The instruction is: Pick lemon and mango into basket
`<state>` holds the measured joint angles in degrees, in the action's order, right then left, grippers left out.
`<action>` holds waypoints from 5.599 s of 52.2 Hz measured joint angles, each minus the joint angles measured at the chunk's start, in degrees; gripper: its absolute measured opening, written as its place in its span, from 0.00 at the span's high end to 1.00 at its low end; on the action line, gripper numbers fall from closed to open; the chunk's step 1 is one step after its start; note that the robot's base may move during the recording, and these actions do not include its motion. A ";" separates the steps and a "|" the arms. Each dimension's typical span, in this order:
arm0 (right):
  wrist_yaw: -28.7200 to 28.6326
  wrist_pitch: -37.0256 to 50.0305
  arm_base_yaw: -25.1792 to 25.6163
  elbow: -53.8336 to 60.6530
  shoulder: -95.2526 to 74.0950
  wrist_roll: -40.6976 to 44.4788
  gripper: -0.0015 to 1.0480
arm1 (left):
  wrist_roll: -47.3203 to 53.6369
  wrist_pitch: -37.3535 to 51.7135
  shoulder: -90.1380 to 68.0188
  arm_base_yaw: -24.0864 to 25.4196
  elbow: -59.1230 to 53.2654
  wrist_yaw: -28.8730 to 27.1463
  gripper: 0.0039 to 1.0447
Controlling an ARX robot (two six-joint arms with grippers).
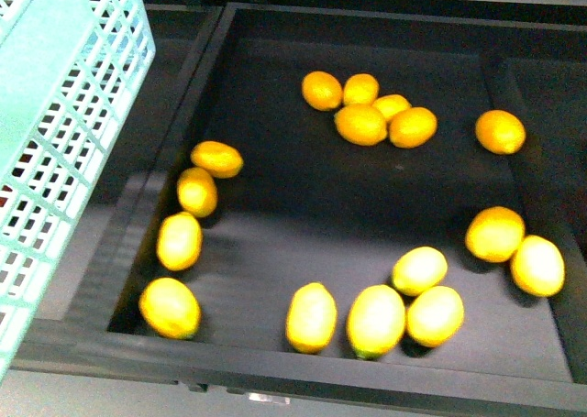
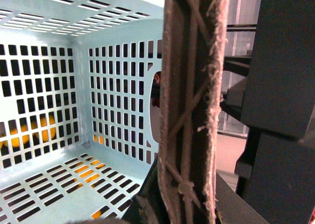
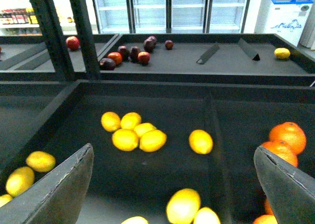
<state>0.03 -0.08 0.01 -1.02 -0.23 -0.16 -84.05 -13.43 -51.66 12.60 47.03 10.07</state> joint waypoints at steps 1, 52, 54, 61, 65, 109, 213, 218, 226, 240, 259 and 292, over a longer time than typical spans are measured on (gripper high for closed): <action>-0.02 0.00 0.00 0.00 -0.07 0.00 0.08 | 0.00 0.00 0.00 0.00 0.00 -0.04 0.95; 0.13 0.00 -0.02 0.00 0.00 -0.02 0.08 | -0.04 0.00 0.02 0.02 0.04 0.02 0.95; -0.04 0.00 0.00 0.00 0.00 0.00 0.08 | -0.02 0.00 -0.02 0.02 0.04 -0.02 0.95; -0.31 0.00 0.00 0.00 0.02 0.00 0.08 | 0.02 0.00 -0.13 0.24 0.04 -0.24 0.95; -0.50 0.00 0.02 0.00 0.00 0.00 0.08 | 2.34 -1.46 -0.48 0.61 0.59 -1.49 0.95; -0.20 0.00 0.02 0.02 0.02 0.00 0.08 | 36.87 -7.76 -36.61 -34.95 30.73 4.94 0.95; -3.74 5.11 28.22 -75.30 -132.85 -51.32 0.08 | 34.34 -6.40 -37.09 -40.26 31.17 5.99 0.95; -2.25 0.04 28.22 -85.15 -139.03 -53.27 0.08 | 34.36 -6.40 -37.11 -40.26 31.17 5.84 0.95; -1.53 -4.55 28.04 -95.60 -145.39 -54.05 0.08 | 34.34 -6.40 -37.11 -40.26 31.17 5.86 0.95; -1.01 -8.02 26.69 -103.32 -150.00 -53.40 0.08 | 34.32 -6.40 -37.13 -40.26 31.17 5.99 0.95; -0.79 -8.76 24.68 -104.04 -152.52 -54.55 0.08 | 34.34 -6.40 -37.13 -40.26 31.17 5.86 0.95; 0.28 -12.48 23.76 -113.07 -159.21 -56.24 0.08 | 34.34 -6.40 -37.18 -40.26 31.17 5.84 0.95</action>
<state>0.32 -12.56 23.77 -114.08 -159.44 -56.40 -49.71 -19.84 -88.84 -27.66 78.19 15.90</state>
